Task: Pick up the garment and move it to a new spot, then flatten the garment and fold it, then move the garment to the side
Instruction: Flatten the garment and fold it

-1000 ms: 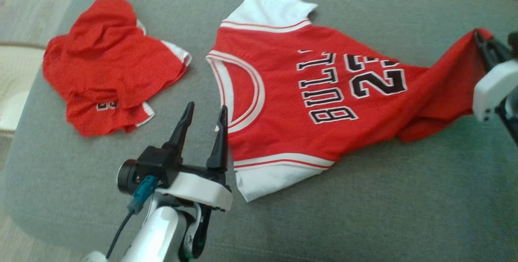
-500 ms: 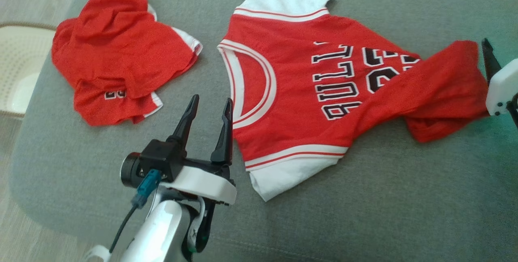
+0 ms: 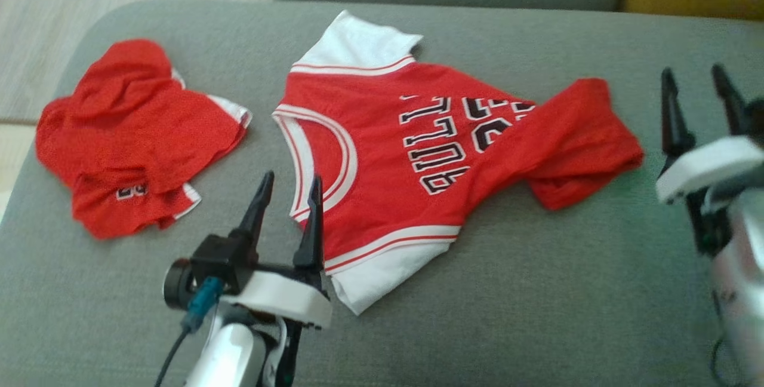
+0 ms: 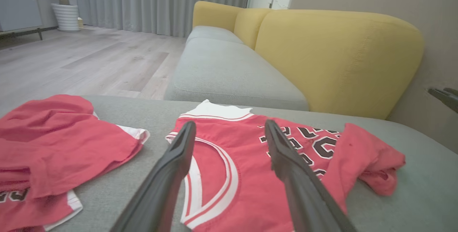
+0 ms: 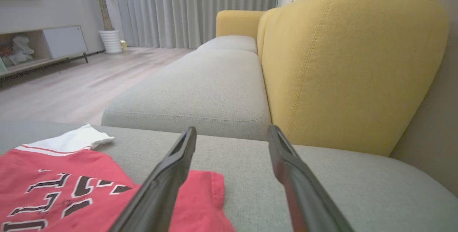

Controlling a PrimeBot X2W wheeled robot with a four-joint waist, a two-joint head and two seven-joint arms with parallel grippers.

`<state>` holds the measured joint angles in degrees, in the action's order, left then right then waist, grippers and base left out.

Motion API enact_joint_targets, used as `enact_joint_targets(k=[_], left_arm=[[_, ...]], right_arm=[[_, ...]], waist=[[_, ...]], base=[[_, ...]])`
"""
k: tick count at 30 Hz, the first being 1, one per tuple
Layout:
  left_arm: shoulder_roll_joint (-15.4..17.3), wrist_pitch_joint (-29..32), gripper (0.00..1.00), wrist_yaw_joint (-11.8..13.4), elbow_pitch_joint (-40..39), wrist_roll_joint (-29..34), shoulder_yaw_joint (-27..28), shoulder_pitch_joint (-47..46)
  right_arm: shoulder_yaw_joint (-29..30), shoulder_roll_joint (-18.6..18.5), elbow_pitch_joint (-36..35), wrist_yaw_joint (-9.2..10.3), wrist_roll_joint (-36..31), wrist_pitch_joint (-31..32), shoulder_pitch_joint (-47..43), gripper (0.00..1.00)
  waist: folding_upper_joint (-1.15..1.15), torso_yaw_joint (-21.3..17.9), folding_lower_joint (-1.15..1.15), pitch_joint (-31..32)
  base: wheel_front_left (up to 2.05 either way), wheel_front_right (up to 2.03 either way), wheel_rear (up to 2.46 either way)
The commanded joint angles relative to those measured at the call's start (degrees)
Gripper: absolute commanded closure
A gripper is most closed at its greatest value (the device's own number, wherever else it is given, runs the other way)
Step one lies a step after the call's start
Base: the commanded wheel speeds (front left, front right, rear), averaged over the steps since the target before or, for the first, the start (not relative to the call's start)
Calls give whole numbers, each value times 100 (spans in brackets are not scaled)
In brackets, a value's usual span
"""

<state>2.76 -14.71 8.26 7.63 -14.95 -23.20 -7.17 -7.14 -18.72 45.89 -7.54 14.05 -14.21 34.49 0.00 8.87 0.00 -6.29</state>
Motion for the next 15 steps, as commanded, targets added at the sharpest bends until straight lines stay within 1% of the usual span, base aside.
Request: enact_joint_targets(k=[1,6,7,11,15], left_arm=[[11,-29,0,-64,-137,68,194,-40],[11,-29,0,-162,-24,88,173,186],[11,-29,0,-162,-24,88,173,186],[11,-29,0,-201,106,102,150,263],[11,-29,0,-186,298,181,167,221]], right_arm=[[123,134,-538,5,1,-70,-325,0],[702,720,-1747,5,-270,-76,-1422,0],[702,720,-1747,5,-270,-76,-1422,0],[900,1097,-2361,5,-545,-77,-1988,0],[944,1255,-2744,5,-674,18,-2133,0]], waist=[[0,-192,0,185],[0,-303,0,296],[0,-303,0,296],[0,-376,0,296],[0,-462,0,237]], base=[[0,0,0],[0,0,0],[0,0,0],[0,0,0],[0,0,0]])
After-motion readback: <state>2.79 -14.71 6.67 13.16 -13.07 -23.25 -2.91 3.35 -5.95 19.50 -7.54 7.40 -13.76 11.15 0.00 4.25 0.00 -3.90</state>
